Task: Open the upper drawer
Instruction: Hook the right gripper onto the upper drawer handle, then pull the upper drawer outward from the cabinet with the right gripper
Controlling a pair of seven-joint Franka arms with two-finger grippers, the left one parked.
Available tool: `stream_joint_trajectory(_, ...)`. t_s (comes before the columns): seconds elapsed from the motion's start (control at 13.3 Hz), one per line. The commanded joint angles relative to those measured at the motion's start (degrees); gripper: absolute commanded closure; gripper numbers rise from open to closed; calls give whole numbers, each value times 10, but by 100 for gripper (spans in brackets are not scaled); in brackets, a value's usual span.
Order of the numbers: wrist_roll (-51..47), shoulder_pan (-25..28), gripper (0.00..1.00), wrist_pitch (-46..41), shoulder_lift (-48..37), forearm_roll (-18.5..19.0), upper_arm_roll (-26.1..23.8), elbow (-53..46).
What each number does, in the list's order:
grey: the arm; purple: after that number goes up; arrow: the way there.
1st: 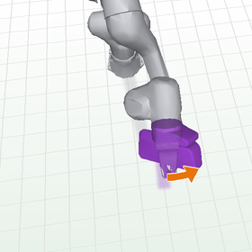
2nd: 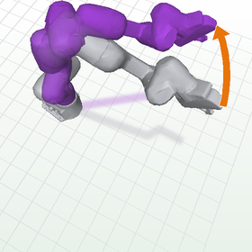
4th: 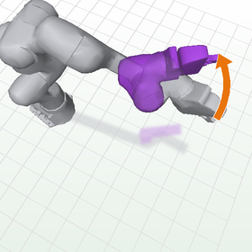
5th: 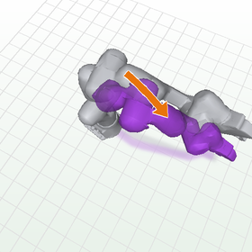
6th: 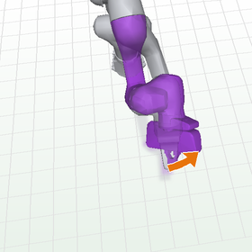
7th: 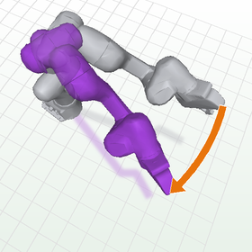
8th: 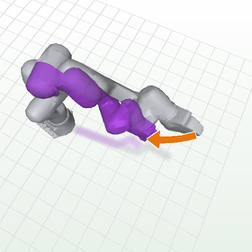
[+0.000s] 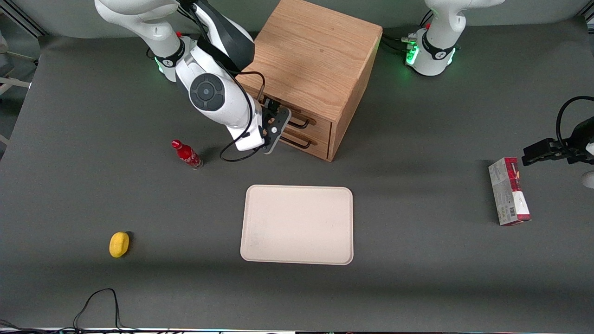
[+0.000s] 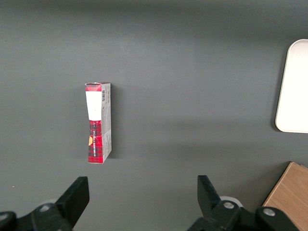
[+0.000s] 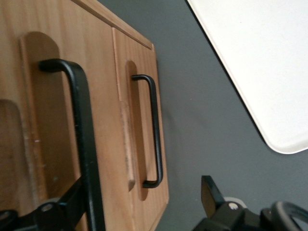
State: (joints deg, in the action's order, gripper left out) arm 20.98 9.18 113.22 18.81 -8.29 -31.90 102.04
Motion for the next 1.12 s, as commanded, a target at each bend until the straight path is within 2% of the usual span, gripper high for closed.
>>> stream_joint_trajectory(0.0, 9, 0, 0, 18, 31, 54, -2, -22)
stream_joint_trajectory(0.3, 31, -5, 0, -9, 71, 90, 9, -96)
stream_joint_trajectory(0.6, 117, -5, 0, -95, 121, 90, 73, -212)
stream_joint_trajectory(0.82, 145, -5, 0, -102, 141, 90, 102, -247)
stream_joint_trajectory(1.05, 146, -5, 0, -102, 149, 91, 108, -259)
